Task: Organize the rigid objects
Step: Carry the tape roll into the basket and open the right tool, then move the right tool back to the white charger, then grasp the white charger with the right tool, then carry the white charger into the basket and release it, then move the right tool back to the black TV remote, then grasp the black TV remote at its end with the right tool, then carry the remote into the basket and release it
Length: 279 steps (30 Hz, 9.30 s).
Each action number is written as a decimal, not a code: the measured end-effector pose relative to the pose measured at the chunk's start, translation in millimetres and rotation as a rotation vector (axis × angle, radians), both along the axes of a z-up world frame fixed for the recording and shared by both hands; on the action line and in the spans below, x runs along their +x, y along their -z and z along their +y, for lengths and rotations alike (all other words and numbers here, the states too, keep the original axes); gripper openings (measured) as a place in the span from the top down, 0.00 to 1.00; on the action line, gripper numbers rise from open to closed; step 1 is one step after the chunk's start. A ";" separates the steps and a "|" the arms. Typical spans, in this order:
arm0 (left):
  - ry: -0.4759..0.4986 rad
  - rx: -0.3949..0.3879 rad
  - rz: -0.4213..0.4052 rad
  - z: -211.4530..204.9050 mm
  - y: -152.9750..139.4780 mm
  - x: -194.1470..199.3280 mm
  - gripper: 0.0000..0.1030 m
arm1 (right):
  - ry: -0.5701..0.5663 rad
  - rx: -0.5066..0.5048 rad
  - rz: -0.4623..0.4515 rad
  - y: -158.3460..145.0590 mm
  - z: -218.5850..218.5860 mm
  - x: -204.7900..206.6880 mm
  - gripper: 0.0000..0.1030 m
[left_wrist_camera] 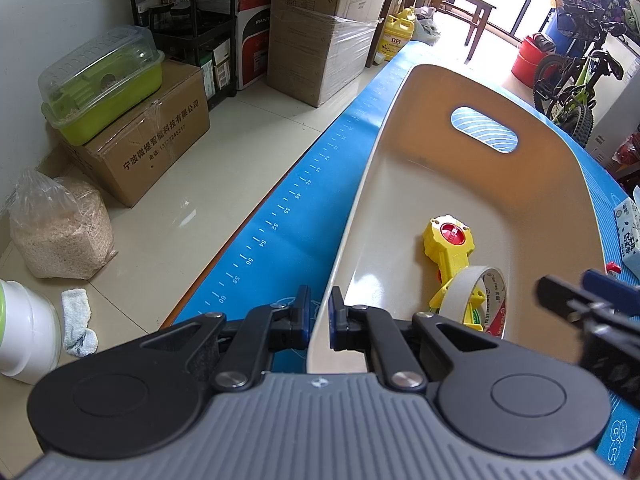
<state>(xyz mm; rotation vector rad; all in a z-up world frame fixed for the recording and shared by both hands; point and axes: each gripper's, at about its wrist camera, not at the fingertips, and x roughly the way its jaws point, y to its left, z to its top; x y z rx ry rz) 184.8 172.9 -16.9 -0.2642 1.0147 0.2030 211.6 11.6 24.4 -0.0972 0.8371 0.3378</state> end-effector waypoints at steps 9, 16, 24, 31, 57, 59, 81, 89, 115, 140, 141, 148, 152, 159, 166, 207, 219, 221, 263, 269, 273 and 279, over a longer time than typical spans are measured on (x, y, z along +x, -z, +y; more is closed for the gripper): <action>0.002 0.002 0.001 -0.1 0.0 -0.1 0.90 | 0.162 0.089 -0.135 -19.2 -61.1 -5.7 0.36; 0.002 0.004 0.001 -0.1 0.1 0.0 0.90 | 0.274 0.070 -0.119 -2.4 -113.8 -3.3 0.33; -0.004 0.005 0.002 -1.4 -0.1 0.6 0.89 | 0.301 0.049 -0.051 52.0 -139.8 1.3 0.32; -0.004 0.005 0.002 -2.0 -0.2 0.6 0.89 | 0.303 0.065 0.018 82.4 -132.4 7.9 0.30; -0.002 0.004 0.002 -1.8 -0.8 1.4 0.89 | 0.407 0.000 -0.056 123.4 -100.4 2.1 0.50; -0.002 0.004 0.003 -1.7 -0.7 1.5 0.89 | 0.397 -0.007 -0.061 123.3 -100.7 -0.4 0.51; -0.004 0.003 0.003 -1.8 0.3 1.8 0.89 | 0.354 0.101 -0.168 47.0 -116.4 -32.5 0.51; -0.005 0.001 0.004 -2.0 0.6 1.8 0.89 | 0.230 0.152 -0.253 -9.9 -77.5 -24.0 0.51; -0.003 -0.002 0.003 -3.4 1.6 1.5 0.90 | -0.021 -0.059 0.026 38.4 35.6 13.5 0.51; -0.005 -0.003 0.005 -2.9 0.8 1.4 0.90 | -0.040 0.061 0.037 11.0 14.3 6.9 0.33; -0.005 -0.003 0.005 -3.0 0.8 1.3 0.90 | -0.032 0.074 0.024 6.1 7.4 5.3 0.32; -0.005 -0.003 0.005 -2.8 0.7 1.3 0.90 | 0.110 0.103 -0.063 -14.0 -59.5 6.0 0.30; -0.005 -0.003 0.005 -2.8 0.7 1.3 0.90 | 0.202 0.073 -0.066 -6.0 -99.3 11.5 0.29; -0.004 -0.003 0.005 -2.8 0.6 1.4 0.90 | 0.277 -0.012 -0.042 17.9 -163.9 13.3 0.26; -0.007 0.007 0.007 -2.9 0.2 1.3 0.89 | 0.290 -0.111 -0.019 40.0 -211.8 22.6 0.26; -0.010 0.038 0.022 -9.3 -1.1 5.3 0.88 | 0.179 -0.121 0.056 115.4 -256.1 54.9 0.47; -0.010 0.037 0.022 -8.4 -1.6 5.0 0.88 | 0.254 -0.063 0.006 98.6 -264.3 31.3 0.47; -0.010 0.037 0.022 -8.3 -1.5 5.0 0.88 | 0.264 -0.055 -0.004 96.2 -264.6 28.6 0.47; 0.000 0.041 0.019 -10.1 -1.0 4.5 0.89 | -0.163 -0.002 -0.150 -11.5 -5.7 19.5 0.47; 0.003 0.044 0.018 -10.3 -0.6 4.8 0.89 | -0.183 -0.040 -0.078 9.5 21.6 22.1 0.47; 0.003 0.049 0.017 -11.4 -0.9 4.7 0.89 | -0.213 -0.072 -0.032 21.8 32.2 20.8 0.47; 0.003 0.053 0.017 -12.3 -0.8 5.1 0.89 | -0.245 -0.143 0.059 38.9 44.2 25.1 0.48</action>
